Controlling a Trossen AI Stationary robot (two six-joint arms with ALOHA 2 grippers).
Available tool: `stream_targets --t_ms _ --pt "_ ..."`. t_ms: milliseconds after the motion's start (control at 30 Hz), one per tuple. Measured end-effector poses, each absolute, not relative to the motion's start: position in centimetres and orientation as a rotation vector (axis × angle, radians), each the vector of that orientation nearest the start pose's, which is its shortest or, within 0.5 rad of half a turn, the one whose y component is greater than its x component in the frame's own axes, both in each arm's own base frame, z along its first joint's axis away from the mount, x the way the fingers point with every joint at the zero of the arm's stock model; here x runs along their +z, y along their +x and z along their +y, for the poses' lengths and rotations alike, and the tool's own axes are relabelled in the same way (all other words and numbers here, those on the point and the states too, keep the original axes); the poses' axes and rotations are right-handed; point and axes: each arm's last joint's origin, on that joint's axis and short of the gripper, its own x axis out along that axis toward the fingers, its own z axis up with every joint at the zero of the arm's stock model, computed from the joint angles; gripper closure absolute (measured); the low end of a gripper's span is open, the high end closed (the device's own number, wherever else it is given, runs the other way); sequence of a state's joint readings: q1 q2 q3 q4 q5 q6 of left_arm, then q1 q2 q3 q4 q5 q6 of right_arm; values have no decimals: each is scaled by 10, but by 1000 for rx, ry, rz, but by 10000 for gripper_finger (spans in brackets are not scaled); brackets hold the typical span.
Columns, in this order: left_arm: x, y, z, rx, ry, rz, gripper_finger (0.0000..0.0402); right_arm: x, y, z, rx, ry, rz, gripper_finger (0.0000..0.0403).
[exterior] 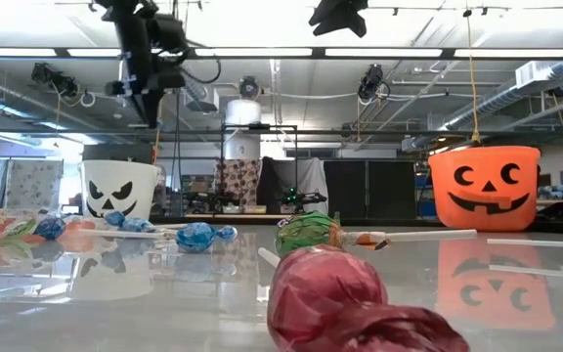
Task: Sort candy by brand, put in halloween buckets
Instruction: Put the blue lollipop into the white bucket
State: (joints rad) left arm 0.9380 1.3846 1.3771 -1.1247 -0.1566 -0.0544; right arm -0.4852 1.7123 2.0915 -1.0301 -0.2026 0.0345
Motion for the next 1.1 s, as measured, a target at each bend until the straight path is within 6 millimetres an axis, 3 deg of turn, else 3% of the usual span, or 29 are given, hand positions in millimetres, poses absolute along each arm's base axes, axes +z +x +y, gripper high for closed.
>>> stream_targets --t_ms 267,733,967,1100 --pt "307 136 221 1012 -569 1078 389 453 305 -148 -275 248 618 266" --pt "270 135 220 987 -601 1112 386 452 305 -148 -290 260 617 266" --pt "251 122 220 1015 -653 1159 385 453 305 -148 -293 267 615 266" --pt "241 117 221 1021 -687 1161 365 448 307 -150 -304 270 628 266"
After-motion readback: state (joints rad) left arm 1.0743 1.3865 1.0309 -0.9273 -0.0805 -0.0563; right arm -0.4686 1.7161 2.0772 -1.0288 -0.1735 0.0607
